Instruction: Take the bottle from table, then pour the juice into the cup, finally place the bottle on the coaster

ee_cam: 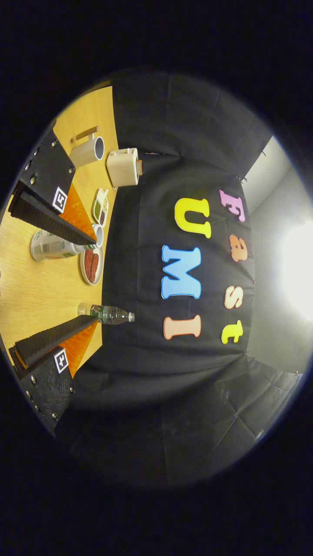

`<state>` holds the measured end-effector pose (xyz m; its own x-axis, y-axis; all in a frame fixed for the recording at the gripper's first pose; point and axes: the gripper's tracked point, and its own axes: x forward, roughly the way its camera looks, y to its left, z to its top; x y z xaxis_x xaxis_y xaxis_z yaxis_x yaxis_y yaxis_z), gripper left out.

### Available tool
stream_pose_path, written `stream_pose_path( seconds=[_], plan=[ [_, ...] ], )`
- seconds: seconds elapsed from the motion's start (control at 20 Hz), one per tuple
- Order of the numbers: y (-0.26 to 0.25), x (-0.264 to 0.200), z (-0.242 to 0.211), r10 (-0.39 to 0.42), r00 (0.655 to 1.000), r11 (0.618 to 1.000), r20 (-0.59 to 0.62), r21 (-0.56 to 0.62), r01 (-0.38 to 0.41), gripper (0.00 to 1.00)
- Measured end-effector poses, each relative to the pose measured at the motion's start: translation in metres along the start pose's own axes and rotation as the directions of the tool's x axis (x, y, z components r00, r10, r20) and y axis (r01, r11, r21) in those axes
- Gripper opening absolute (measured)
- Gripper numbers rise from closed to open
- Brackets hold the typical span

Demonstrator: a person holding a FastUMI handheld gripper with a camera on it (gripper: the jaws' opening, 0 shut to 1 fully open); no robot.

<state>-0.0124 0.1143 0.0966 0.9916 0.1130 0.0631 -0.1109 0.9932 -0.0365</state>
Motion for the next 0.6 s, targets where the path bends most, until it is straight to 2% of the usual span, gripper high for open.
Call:
stream_pose_path(
  seconds=[0.25,0.6],
  plan=[
    [0.03,0.004,-0.019,0.041,0.999,0.999,-0.034,0.026,-0.04,0.98],
    [0.046,0.019,-0.062,0.039,0.995,0.995,-0.092,0.095,-0.03,0.98]
  ],
)
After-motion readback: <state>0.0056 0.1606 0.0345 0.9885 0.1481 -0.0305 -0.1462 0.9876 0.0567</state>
